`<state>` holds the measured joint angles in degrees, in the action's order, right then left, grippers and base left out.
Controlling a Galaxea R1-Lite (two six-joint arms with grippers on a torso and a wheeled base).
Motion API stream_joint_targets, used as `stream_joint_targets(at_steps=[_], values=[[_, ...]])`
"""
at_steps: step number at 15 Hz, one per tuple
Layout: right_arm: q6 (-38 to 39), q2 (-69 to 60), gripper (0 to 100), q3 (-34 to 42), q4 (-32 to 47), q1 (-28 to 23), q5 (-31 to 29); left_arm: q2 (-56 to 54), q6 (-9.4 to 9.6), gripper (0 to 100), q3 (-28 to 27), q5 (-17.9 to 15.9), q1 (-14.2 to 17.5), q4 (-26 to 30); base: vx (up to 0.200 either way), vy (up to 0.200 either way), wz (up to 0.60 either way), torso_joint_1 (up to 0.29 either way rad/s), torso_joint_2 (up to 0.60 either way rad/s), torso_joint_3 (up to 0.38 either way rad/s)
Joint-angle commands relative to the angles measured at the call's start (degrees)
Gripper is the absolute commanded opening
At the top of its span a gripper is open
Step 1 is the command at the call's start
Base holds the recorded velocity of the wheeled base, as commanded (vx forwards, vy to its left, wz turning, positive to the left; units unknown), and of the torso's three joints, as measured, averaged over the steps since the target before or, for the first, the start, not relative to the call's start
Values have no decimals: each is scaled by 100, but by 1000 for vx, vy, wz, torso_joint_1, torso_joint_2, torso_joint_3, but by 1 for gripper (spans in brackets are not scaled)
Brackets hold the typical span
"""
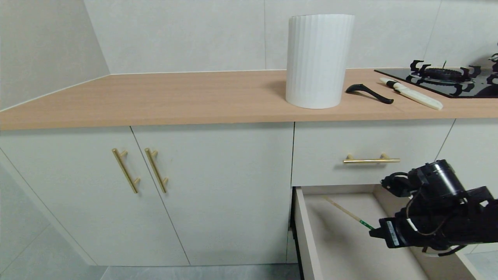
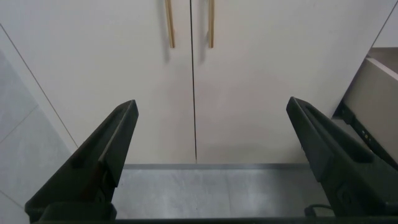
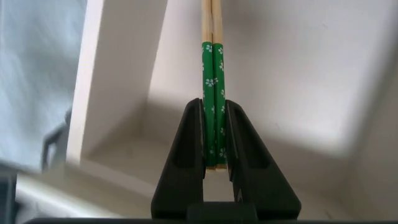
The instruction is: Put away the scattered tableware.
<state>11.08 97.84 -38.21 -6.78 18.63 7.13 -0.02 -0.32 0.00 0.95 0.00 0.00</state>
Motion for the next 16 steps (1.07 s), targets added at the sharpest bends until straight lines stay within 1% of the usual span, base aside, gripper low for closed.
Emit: stream_joint_targets(at_steps=[1, 4, 8, 9, 10, 16], values=[[588, 1624, 0, -11, -1089, 291, -89, 2, -3, 100, 0, 2, 0, 0, 0, 0, 0, 0, 0, 0], [676, 2143, 0, -29, -1317, 396, -397, 2, -3, 100, 0, 2, 0, 0, 0, 0, 0, 0, 0, 0], [878, 2635, 0, -20, -1774, 458, -581, 2, -3, 100, 0, 2, 0, 0, 0, 0, 0, 0, 0, 0], [887, 2793, 0, -11, -1933, 475, -766, 2, -3, 100, 0, 2, 0, 0, 0, 0, 0, 0, 0, 0], [887, 2846, 0, -11, -1985, 510, -827, 2, -3, 100, 0, 2, 0, 0, 0, 0, 0, 0, 0, 0], [1001, 2881, 0, -11, -2126, 537, -915, 2, -3, 100, 0, 2, 0, 0, 0, 0, 0, 0, 0, 0]])
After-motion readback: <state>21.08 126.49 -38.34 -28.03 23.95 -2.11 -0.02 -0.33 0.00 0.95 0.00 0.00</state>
